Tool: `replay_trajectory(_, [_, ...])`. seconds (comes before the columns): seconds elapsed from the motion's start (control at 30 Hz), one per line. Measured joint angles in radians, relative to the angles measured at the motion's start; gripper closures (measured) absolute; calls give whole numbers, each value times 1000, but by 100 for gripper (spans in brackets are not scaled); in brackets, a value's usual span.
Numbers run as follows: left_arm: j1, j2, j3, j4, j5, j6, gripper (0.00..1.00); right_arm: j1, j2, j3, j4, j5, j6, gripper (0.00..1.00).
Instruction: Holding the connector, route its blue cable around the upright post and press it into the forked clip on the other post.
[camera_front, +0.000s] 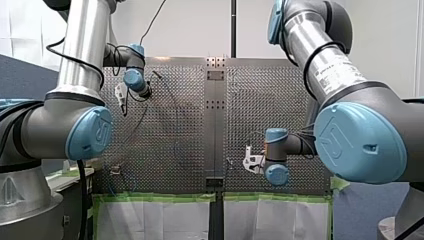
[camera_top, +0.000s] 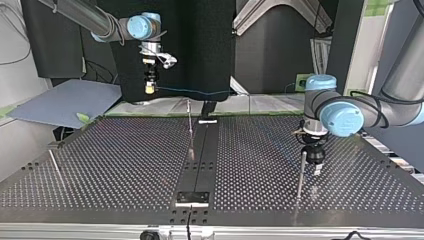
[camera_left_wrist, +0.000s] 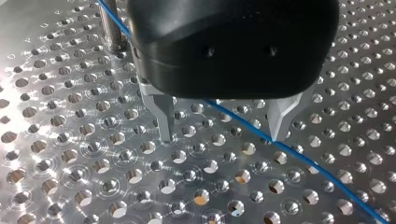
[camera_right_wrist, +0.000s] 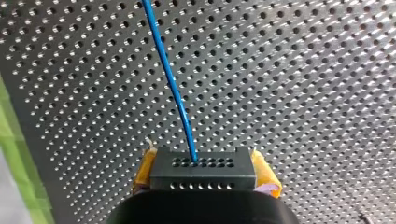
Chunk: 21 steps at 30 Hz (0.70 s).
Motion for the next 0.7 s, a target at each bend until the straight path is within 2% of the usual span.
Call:
replay_trajectory(0.43, [-6, 0, 0, -12, 6, -18, 2, -12, 25, 0, -4, -11, 1, 100])
replay_trajectory(0.57, [-10, 1, 0, -17, 8, -39, 2, -12, 26, -1, -3, -14, 1, 100])
replay_trajectory(0.7, [-11, 1, 0, -37, -14, -72, 2, -12, 27, -1, -3, -14, 1, 100])
